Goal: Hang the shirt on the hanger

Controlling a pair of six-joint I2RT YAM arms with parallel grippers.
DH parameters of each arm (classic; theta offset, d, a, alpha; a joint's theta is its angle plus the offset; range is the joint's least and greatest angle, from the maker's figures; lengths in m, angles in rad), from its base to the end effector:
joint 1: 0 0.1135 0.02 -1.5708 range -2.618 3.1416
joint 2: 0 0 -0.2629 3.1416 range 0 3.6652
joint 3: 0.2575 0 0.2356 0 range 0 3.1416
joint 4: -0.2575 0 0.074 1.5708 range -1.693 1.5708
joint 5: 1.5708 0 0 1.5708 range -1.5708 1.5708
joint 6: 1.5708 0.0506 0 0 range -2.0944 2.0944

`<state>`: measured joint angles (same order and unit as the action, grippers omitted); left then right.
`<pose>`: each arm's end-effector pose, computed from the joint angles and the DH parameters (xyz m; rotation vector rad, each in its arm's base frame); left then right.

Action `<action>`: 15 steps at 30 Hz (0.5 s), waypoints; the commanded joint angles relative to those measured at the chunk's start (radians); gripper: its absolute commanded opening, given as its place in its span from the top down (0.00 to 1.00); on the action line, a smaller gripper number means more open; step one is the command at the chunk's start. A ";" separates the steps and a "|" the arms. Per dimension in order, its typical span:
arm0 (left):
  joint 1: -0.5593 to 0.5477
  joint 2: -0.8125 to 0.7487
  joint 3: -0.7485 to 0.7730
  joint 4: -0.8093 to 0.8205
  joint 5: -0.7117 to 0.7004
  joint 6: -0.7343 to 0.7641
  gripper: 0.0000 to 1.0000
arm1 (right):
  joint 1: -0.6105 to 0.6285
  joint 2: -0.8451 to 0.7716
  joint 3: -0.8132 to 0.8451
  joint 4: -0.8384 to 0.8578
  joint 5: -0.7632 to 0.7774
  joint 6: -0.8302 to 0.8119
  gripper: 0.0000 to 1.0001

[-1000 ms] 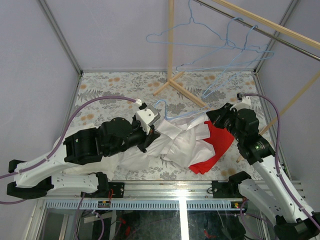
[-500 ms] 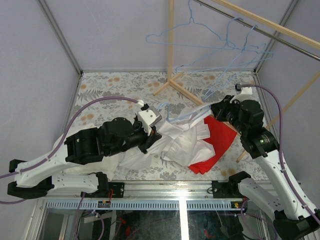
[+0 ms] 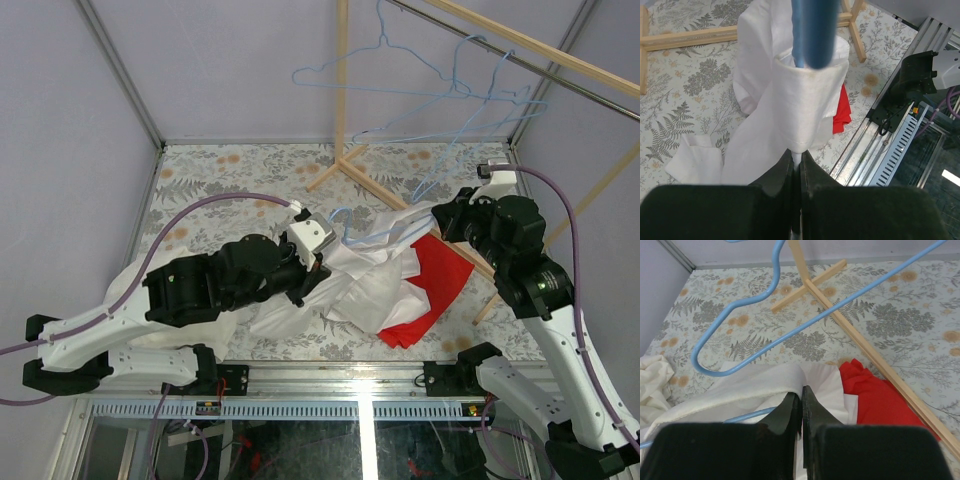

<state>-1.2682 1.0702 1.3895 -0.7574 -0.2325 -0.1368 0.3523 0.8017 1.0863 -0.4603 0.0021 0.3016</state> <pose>0.0716 -0.1902 0.4203 0.9722 1.8157 -0.6608 0.1518 0.0557 0.4022 -0.0433 1.7700 0.4748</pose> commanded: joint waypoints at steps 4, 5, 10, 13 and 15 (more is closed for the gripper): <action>-0.002 0.036 -0.010 -0.051 0.052 0.033 1.00 | -0.008 -0.007 0.131 -0.046 0.121 -0.090 1.00; -0.001 0.033 -0.012 -0.047 0.087 0.045 1.00 | -0.008 0.010 0.138 -0.065 0.133 -0.103 1.00; -0.001 0.053 0.004 -0.103 0.248 0.123 1.00 | -0.007 0.056 0.151 -0.108 0.179 -0.122 1.00; -0.001 0.066 0.015 -0.148 0.288 0.138 1.00 | -0.007 0.070 0.163 -0.127 0.200 -0.136 1.00; -0.001 0.065 0.011 -0.155 0.254 0.128 1.00 | -0.007 0.075 0.166 -0.141 0.208 -0.140 1.00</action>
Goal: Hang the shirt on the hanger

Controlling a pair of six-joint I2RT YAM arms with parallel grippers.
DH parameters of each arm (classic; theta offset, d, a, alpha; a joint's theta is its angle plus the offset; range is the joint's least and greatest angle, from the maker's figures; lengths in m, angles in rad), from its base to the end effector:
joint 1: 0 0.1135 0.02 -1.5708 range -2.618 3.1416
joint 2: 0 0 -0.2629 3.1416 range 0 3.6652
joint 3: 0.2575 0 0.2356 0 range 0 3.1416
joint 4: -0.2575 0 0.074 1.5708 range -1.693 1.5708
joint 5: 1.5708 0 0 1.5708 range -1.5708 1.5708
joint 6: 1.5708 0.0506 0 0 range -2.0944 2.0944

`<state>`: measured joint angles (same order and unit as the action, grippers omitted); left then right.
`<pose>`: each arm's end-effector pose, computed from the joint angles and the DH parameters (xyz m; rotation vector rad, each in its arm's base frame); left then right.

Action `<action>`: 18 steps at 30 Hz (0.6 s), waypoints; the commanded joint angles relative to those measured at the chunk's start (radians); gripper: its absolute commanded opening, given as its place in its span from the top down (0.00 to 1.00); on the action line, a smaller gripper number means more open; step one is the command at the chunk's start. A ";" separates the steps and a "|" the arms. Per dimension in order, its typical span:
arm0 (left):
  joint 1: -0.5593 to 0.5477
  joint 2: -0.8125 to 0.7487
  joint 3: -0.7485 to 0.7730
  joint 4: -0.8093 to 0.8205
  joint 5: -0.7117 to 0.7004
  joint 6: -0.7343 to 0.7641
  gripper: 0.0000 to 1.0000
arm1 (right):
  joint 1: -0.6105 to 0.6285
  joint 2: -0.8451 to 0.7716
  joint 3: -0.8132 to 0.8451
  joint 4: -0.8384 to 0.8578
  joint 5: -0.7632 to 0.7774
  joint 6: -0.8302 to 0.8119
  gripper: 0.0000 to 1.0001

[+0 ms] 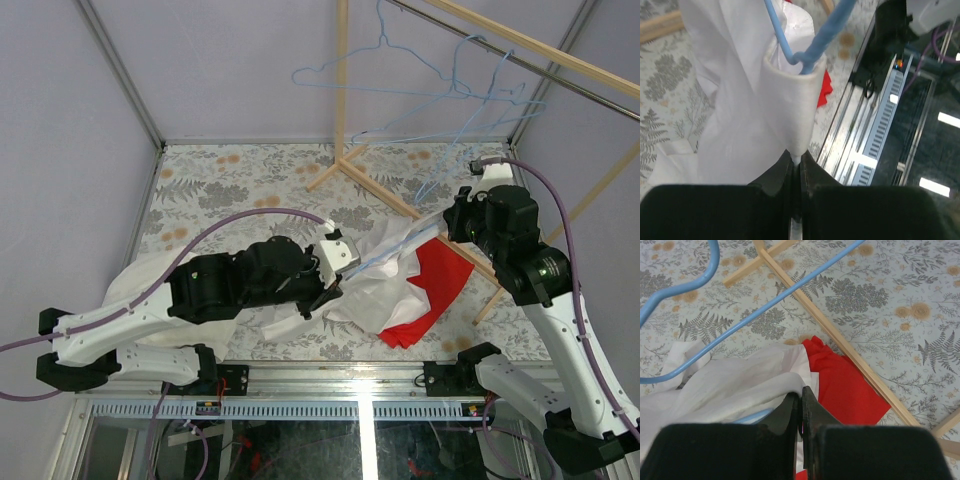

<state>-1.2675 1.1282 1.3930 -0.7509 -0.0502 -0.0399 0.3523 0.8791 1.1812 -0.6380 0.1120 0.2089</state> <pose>0.0686 -0.2108 0.4104 1.2081 1.7709 -0.7428 0.1609 0.0531 0.4001 -0.0611 1.9129 0.2730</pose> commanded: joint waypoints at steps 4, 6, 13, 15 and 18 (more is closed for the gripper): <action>-0.002 0.024 0.011 -0.188 -0.107 -0.017 1.00 | -0.007 -0.015 0.082 0.022 0.056 -0.045 1.00; -0.002 0.047 0.020 -0.207 -0.173 -0.035 1.00 | -0.007 -0.010 0.104 0.001 0.009 -0.048 1.00; -0.002 0.085 0.034 -0.195 -0.278 -0.060 1.00 | -0.008 0.004 0.141 -0.061 -0.230 -0.026 1.00; -0.003 0.090 0.041 -0.190 -0.329 -0.072 1.00 | -0.006 -0.006 0.136 -0.059 -0.309 -0.008 1.00; -0.003 0.091 0.051 -0.181 -0.390 -0.090 1.00 | -0.008 -0.025 0.129 -0.063 -0.356 0.008 1.00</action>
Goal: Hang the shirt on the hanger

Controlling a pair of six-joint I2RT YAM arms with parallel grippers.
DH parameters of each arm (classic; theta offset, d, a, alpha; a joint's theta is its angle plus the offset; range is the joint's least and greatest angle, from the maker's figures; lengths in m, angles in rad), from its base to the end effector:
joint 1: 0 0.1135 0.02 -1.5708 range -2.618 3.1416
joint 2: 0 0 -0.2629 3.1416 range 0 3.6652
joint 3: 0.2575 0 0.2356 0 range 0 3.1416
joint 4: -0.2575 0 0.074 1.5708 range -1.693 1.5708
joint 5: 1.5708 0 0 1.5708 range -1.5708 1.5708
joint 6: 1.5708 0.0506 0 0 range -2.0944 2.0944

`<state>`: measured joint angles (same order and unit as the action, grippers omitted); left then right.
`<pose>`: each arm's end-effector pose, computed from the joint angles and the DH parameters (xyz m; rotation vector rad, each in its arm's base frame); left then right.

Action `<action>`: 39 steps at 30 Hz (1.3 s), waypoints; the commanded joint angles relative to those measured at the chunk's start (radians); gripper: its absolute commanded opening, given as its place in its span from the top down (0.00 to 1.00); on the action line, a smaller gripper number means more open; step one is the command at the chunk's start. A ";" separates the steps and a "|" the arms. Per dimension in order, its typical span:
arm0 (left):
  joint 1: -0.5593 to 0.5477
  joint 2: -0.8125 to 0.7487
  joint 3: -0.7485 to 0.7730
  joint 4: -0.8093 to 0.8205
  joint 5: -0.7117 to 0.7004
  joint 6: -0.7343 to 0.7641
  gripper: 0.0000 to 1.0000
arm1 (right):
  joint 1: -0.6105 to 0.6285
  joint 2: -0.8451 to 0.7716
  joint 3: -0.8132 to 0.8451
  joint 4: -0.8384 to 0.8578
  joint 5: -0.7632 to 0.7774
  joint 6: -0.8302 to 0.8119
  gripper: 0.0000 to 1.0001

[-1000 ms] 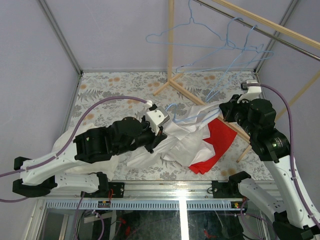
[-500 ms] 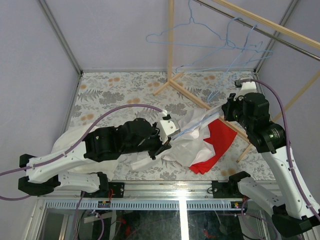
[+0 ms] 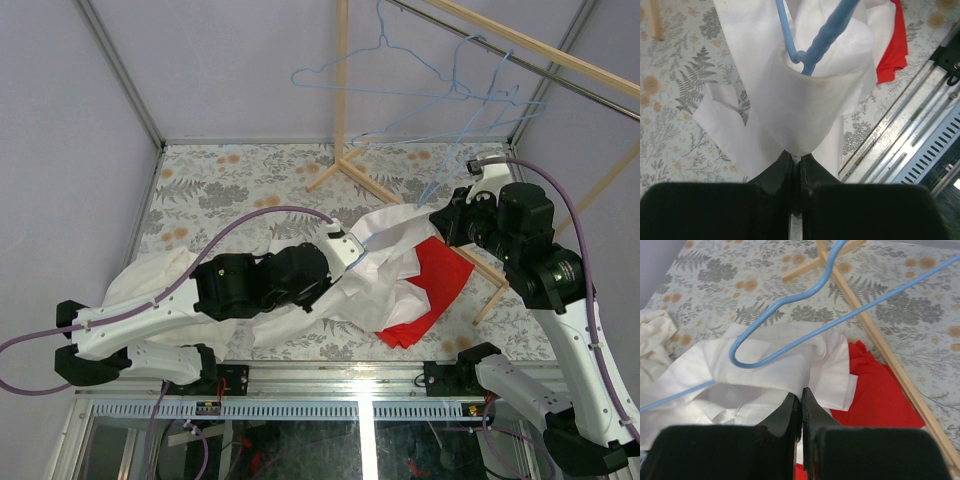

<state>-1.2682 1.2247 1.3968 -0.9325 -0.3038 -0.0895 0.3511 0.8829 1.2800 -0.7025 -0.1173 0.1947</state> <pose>0.0841 -0.2185 0.3747 1.1570 2.0031 -0.3467 0.1468 0.0601 0.4227 -0.2301 1.8888 0.4832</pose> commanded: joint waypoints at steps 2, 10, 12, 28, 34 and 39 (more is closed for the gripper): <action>-0.002 -0.015 0.041 0.016 -0.154 -0.050 1.00 | -0.006 -0.046 0.037 0.003 -0.115 0.026 1.00; -0.001 -0.025 -0.004 0.033 -0.080 -0.028 1.00 | -0.006 -0.055 0.221 0.044 0.017 0.043 1.00; -0.003 -0.026 -0.019 0.032 -0.040 -0.011 1.00 | -0.007 -0.023 0.279 0.026 0.064 0.025 1.00; -0.013 -0.130 -0.079 0.059 -0.136 -0.080 1.00 | -0.006 -0.052 0.188 0.032 -0.038 -0.122 1.00; -0.012 -0.138 -0.003 0.066 -0.264 -0.144 1.00 | -0.006 -0.118 0.060 0.081 -0.341 -0.071 0.99; -0.013 -0.205 0.009 0.159 -0.126 -0.093 1.00 | -0.005 -0.099 -0.012 0.032 -0.278 -0.045 0.99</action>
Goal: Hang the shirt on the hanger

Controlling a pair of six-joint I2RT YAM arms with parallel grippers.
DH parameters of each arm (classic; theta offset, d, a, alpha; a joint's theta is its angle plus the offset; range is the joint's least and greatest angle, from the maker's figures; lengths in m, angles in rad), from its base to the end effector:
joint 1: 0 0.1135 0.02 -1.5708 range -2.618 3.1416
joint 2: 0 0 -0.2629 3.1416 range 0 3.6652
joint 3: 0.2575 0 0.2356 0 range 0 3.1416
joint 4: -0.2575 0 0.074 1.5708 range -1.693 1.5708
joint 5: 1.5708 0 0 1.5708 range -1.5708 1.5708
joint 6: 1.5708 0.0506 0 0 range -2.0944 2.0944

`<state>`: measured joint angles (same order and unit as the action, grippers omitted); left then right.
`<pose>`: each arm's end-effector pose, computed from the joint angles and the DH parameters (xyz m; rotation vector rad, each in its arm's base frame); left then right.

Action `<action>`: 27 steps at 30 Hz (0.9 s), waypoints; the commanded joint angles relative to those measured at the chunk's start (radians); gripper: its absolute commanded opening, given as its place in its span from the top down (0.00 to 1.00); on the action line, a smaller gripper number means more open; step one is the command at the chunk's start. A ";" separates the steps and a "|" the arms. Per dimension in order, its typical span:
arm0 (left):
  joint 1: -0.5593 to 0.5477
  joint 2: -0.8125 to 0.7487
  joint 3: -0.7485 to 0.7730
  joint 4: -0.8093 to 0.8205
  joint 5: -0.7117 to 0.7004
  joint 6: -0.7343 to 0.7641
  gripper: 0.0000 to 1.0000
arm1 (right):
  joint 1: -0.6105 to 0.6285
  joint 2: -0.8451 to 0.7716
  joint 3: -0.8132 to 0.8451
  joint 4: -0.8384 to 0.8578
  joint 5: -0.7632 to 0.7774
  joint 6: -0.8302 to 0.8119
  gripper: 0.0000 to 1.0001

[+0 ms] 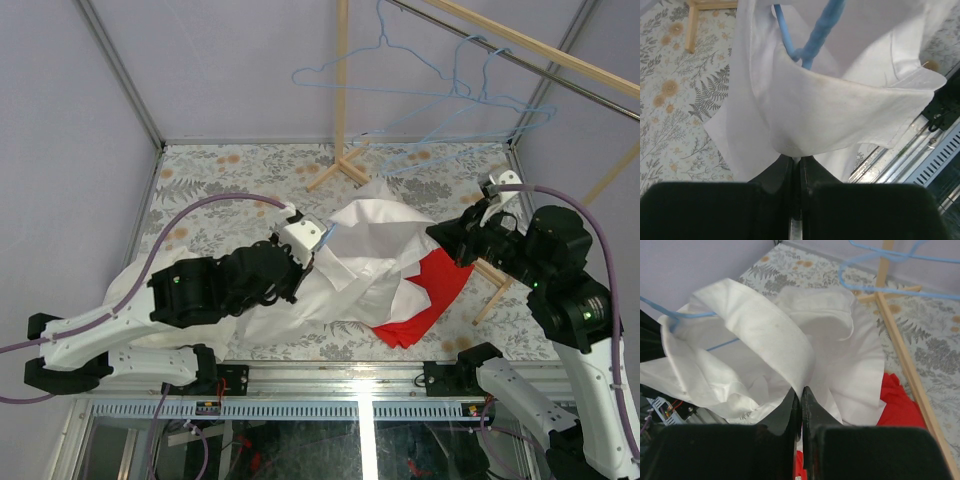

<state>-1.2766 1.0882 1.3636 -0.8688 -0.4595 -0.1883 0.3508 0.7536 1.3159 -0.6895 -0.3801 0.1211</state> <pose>0.0794 -0.1848 0.3993 0.8649 1.9344 -0.3820 0.0960 0.0551 0.4503 -0.4837 1.6659 0.6719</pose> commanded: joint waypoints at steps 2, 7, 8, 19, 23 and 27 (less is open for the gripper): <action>-0.004 -0.096 0.036 0.118 0.076 0.023 1.00 | -0.005 0.022 -0.084 0.021 0.054 0.034 0.98; -0.004 -0.125 0.051 0.100 0.199 0.065 1.00 | -0.006 -0.010 -0.118 0.036 0.054 -0.012 0.80; -0.004 -0.125 0.057 0.088 0.228 0.071 1.00 | -0.006 -0.022 -0.115 0.041 0.049 -0.032 0.73; -0.003 -0.103 0.048 0.053 0.355 0.078 1.00 | -0.006 -0.212 -0.190 0.246 -0.084 -0.267 0.33; -0.004 -0.103 0.042 0.058 0.367 0.082 1.00 | -0.006 -0.198 -0.186 0.230 -0.166 -0.308 0.27; -0.004 -0.095 0.045 0.057 0.398 0.096 1.00 | -0.006 -0.195 -0.233 0.290 -0.256 -0.348 0.27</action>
<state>-1.2766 0.9928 1.3964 -0.8539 -0.1139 -0.1238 0.3504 0.5430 1.1275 -0.5053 -0.5144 -0.1558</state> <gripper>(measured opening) 0.015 0.731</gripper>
